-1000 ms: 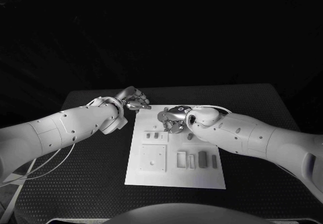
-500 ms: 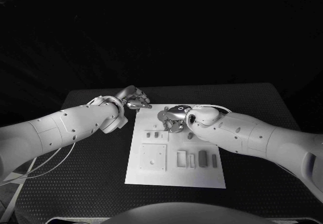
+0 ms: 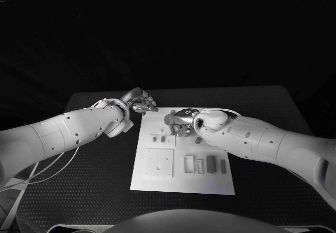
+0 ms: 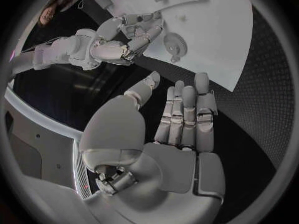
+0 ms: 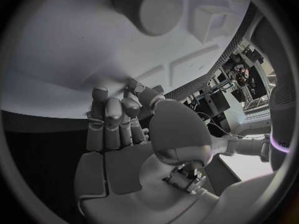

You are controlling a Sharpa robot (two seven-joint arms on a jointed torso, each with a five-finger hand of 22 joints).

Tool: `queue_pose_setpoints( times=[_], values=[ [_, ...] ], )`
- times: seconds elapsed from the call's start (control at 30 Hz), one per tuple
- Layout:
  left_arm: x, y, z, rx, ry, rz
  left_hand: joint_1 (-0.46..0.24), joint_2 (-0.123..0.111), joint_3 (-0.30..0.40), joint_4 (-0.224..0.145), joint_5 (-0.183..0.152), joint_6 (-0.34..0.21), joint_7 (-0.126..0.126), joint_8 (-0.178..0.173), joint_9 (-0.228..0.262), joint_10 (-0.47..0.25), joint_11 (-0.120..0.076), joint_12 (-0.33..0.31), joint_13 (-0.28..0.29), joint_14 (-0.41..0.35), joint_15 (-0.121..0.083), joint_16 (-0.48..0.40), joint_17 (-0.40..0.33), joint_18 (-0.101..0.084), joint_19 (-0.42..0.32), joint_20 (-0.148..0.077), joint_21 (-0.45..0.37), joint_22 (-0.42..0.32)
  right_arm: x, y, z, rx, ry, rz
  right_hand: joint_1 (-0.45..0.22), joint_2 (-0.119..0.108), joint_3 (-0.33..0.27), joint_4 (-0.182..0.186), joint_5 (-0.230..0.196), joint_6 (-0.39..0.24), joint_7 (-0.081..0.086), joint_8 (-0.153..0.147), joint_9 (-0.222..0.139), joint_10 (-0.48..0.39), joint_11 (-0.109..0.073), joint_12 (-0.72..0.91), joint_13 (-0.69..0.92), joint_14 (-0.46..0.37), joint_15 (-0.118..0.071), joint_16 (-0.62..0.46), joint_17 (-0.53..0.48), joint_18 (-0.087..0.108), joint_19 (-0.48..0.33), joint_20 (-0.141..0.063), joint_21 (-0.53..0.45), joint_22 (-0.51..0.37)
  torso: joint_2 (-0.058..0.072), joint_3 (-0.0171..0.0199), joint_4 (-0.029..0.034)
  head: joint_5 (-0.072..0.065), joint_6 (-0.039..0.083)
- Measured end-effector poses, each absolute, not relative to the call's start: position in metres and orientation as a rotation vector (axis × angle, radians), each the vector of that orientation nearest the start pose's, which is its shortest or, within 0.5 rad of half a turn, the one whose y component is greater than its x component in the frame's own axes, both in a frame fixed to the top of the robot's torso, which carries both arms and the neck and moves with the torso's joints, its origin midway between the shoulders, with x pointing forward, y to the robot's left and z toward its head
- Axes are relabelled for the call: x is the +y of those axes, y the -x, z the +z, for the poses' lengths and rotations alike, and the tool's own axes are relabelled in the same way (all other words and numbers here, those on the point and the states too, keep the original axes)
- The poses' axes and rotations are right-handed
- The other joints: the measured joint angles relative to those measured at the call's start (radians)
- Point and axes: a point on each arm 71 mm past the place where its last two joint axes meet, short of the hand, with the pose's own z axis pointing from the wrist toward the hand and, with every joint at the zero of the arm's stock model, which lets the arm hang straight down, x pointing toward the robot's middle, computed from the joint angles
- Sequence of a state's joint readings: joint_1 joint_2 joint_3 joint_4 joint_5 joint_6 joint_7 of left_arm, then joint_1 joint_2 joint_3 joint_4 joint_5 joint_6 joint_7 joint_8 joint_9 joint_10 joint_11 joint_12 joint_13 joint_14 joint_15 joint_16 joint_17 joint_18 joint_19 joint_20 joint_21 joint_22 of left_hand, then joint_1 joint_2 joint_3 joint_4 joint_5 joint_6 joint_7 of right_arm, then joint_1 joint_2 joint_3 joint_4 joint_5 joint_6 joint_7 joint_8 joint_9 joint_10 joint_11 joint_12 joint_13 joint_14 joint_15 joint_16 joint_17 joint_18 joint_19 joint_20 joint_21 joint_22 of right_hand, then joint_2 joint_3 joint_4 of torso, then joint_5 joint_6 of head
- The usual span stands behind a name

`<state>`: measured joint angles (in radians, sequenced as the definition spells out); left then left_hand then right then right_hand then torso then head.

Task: Assemble the parts on the task board

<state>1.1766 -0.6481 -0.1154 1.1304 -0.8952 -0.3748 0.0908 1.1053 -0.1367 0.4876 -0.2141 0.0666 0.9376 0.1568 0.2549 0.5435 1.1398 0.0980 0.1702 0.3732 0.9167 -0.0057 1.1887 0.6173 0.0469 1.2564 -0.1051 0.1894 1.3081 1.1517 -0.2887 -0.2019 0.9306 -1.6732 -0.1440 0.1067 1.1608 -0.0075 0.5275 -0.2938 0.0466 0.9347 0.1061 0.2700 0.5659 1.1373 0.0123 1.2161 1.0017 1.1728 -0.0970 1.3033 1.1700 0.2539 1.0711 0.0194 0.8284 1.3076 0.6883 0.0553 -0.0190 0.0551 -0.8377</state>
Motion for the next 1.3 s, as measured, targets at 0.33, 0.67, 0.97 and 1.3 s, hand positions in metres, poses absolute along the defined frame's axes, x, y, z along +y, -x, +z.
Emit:
queue_pose_setpoints(
  times=[0.33,0.67,0.97,1.3],
  values=[
    [0.223,-0.538,-0.241,1.719,0.367,-0.796,0.0,0.0,0.0,0.0,0.0,-0.004,0.003,0.0,0.0,-0.008,0.001,0.0,0.002,0.0,0.0,0.0,0.0,0.0,0.0,0.0,0.0,0.0,-0.061,-0.518,-0.291,1.821,0.712,0.608,0.0,0.0,0.0,0.0,0.0,0.0,-0.001,0.0,0.003,-0.001,-0.001,0.0,0.0,-0.005,-0.001,0.004,-0.003,0.0,-0.005,-0.002,0.004,0.0,0.0,-0.0002,-0.0003,-0.001,-0.001],
    [0.224,-0.538,-0.241,1.72,0.368,-0.795,0.0,0.0,0.0,0.0,0.0,-0.004,0.003,0.0,0.0,-0.007,0.0,0.004,0.003,0.0,0.0,0.0,0.0,0.0,0.0,0.0,0.0,0.0,-0.064,-0.52,-0.291,1.808,0.695,0.585,0.0,0.0,0.003,-0.003,0.0,0.056,-0.033,0.003,-0.002,-0.021,-0.018,0.0,0.0,-0.01,-0.014,0.008,-0.006,0.01,-0.005,-0.002,0.005,0.0,0.0,-0.0004,-0.0006,-0.002,-0.001],
    [0.226,-0.538,-0.241,1.719,0.37,-0.792,0.0,0.0,0.0,0.0,0.0,-0.009,0.005,0.0,0.0,-0.012,0.005,0.004,0.005,-0.001,0.001,0.0,0.0,0.0,0.0,0.0,0.0,0.0,-0.072,-0.521,-0.291,1.794,0.661,0.576,-0.001,-0.002,0.005,0.0,0.0,0.065,-0.035,0.008,0.005,-0.015,-0.023,0.0,0.0,-0.007,-0.017,0.012,-0.013,0.01,-0.005,-0.002,0.012,0.0,0.0,-0.0004,-0.0012,-0.003,0.001],
    [0.226,-0.538,-0.241,1.719,0.369,-0.793,0.0,0.0,-0.003,0.003,0.0,-0.009,0.005,0.0,0.0,-0.016,0.002,0.008,0.006,-0.002,0.002,0.0,0.0,0.0,-0.002,0.002,0.0,0.0,-0.074,-0.522,-0.291,1.789,0.64,0.563,-0.005,-0.006,0.005,0.0,0.0,0.065,-0.035,0.014,0.006,-0.011,-0.027,0.0,0.0,-0.006,-0.017,0.015,-0.016,0.009,-0.001,-0.006,0.012,0.0,0.001,-0.0002,-0.0009,-0.005,0.0]
  ],
)
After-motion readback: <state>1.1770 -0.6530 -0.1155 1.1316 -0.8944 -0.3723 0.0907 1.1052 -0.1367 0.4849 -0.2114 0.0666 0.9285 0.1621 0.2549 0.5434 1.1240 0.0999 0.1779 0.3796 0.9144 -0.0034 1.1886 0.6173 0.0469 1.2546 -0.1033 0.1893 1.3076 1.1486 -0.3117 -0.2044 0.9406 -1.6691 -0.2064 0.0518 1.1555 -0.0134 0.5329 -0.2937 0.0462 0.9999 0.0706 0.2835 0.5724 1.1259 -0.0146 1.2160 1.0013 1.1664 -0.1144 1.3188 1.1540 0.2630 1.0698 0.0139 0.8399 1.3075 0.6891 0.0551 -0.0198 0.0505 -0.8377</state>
